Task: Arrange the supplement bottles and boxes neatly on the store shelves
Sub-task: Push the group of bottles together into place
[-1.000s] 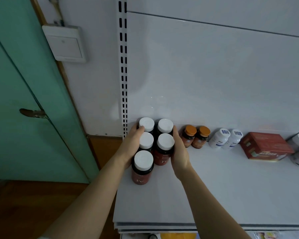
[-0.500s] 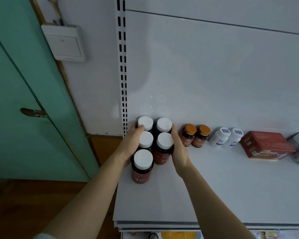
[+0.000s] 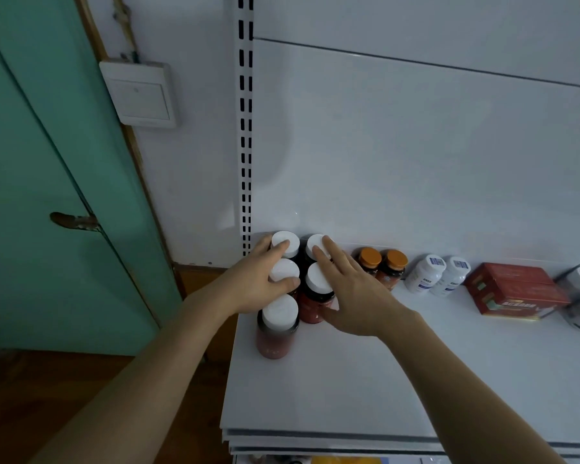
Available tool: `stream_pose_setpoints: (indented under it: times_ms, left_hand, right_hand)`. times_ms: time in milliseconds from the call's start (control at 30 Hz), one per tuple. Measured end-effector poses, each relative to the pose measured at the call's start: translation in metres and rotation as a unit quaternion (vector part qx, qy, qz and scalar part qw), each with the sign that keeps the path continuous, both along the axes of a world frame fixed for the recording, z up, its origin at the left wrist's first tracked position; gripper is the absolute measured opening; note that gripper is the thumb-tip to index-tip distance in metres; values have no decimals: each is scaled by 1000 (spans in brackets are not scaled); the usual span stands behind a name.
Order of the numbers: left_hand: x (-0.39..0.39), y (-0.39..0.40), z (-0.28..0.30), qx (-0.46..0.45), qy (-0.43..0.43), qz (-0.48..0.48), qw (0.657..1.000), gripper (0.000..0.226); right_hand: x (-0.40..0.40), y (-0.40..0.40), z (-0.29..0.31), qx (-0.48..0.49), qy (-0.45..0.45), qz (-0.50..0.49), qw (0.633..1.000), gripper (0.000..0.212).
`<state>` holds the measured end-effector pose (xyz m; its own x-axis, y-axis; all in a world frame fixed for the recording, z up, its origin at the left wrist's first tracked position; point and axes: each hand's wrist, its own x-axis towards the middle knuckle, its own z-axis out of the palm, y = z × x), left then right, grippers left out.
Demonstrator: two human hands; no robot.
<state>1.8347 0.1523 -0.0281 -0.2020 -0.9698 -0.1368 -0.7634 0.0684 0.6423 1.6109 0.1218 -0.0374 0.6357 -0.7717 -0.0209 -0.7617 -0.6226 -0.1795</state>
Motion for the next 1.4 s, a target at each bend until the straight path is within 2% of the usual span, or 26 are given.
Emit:
stream_pose_setpoints:
  times_ms: [233, 467, 600, 733, 900, 1100, 1400]
  left_hand:
    - [0, -3, -1, 5, -6, 4, 1000, 81]
    - [4, -3, -10, -15, 77, 26, 997, 86]
    - [15, 18, -3, -77, 91, 49, 992, 95]
    - [16, 58, -4, -150, -12, -25, 988, 94]
    - [12, 77, -20, -196, -61, -20, 979, 78]
    - [-4, 86, -22, -213, -44, 28, 976, 53]
    - [-5, 88, -27, -213, -33, 30, 976, 50]
  right_hand:
    - [3, -1, -4, 11, 14, -15, 1000, 105]
    - [1, 4, 1, 28, -10, -27, 999, 107]
    - [3, 26, 14, -42, -53, -34, 997, 92]
    - [17, 64, 5, -140, -106, 9, 985, 63]
    - [21, 85, -23, -190, -109, 57, 974, 45]
    - [19, 82, -29, -241, -101, 60, 963, 38]
    - [23, 83, -33, -259, -105, 51, 959, 38]
